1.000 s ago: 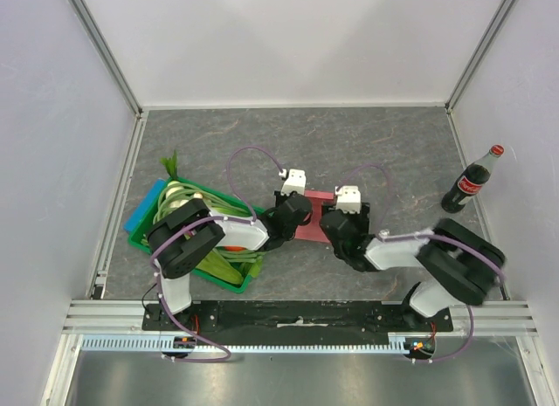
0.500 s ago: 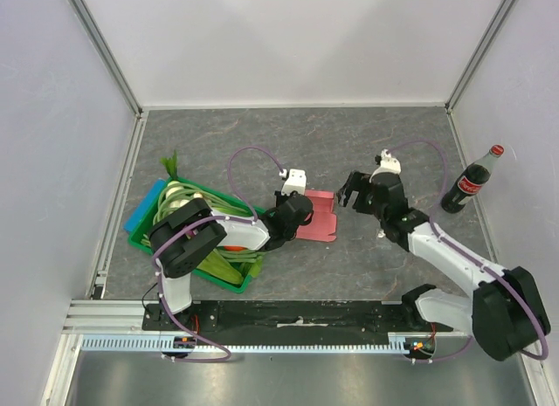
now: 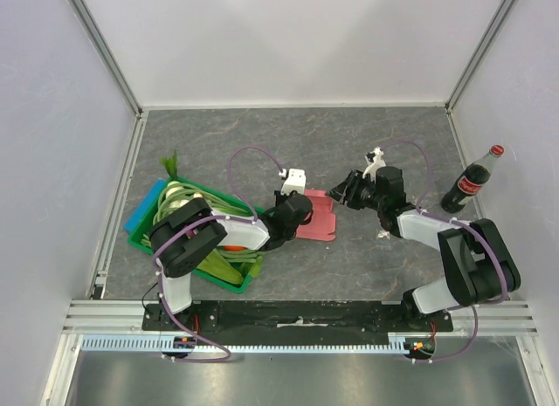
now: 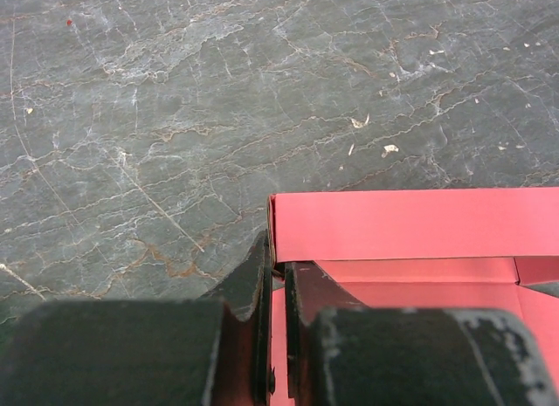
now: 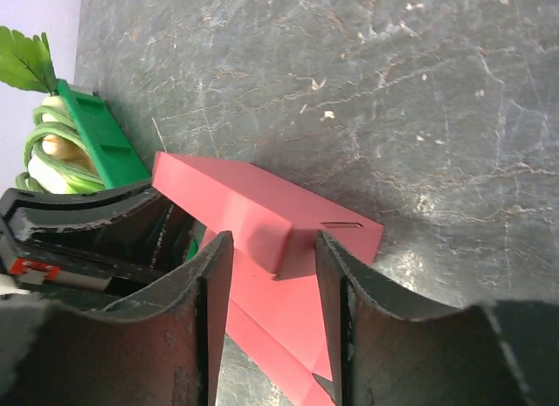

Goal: Fold the paper box

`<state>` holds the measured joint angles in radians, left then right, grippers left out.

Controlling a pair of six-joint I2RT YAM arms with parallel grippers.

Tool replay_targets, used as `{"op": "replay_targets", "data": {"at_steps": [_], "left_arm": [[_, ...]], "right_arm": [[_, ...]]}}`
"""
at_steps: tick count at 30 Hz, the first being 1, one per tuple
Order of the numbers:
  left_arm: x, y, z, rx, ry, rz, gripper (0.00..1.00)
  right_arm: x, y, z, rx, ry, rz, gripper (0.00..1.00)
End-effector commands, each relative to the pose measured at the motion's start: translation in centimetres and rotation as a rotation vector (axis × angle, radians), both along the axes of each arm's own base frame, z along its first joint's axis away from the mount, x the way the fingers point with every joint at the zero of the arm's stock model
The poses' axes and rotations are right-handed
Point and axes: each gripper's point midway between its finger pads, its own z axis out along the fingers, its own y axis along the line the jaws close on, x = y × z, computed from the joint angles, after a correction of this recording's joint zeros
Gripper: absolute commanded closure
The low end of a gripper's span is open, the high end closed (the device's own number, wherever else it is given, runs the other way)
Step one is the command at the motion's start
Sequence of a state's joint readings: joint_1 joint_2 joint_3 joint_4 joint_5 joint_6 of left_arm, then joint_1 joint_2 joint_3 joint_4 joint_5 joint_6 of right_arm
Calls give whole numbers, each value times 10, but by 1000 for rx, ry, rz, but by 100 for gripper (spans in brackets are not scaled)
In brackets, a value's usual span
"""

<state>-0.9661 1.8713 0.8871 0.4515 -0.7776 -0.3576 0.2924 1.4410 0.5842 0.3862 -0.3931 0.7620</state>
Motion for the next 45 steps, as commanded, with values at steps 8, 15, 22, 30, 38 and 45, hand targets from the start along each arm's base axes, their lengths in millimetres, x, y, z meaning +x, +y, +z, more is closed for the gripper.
{"op": "replay_targets", "data": {"at_steps": [8, 15, 22, 30, 38, 45], "left_arm": [[-3, 9, -12, 48, 10, 2, 98], [-4, 7, -6, 56, 12, -23, 98], [-7, -4, -1, 45, 81, -75, 98], [-14, -9, -8, -14, 354, -81, 98], [-16, 11, 0, -131, 493, 64, 98], [-14, 16, 11, -202, 498, 193, 98]], "right_arm": [[-10, -7, -46, 17, -15, -4, 93], [-9, -13, -28, -70, -17, 13, 48], [-5, -47, 11, -372, -24, 10, 26], [-35, -69, 18, -557, 37, -132, 28], [-72, -34, 36, -202, 252, -187, 8], [-76, 17, 38, 106, 276, -274, 3]]}}
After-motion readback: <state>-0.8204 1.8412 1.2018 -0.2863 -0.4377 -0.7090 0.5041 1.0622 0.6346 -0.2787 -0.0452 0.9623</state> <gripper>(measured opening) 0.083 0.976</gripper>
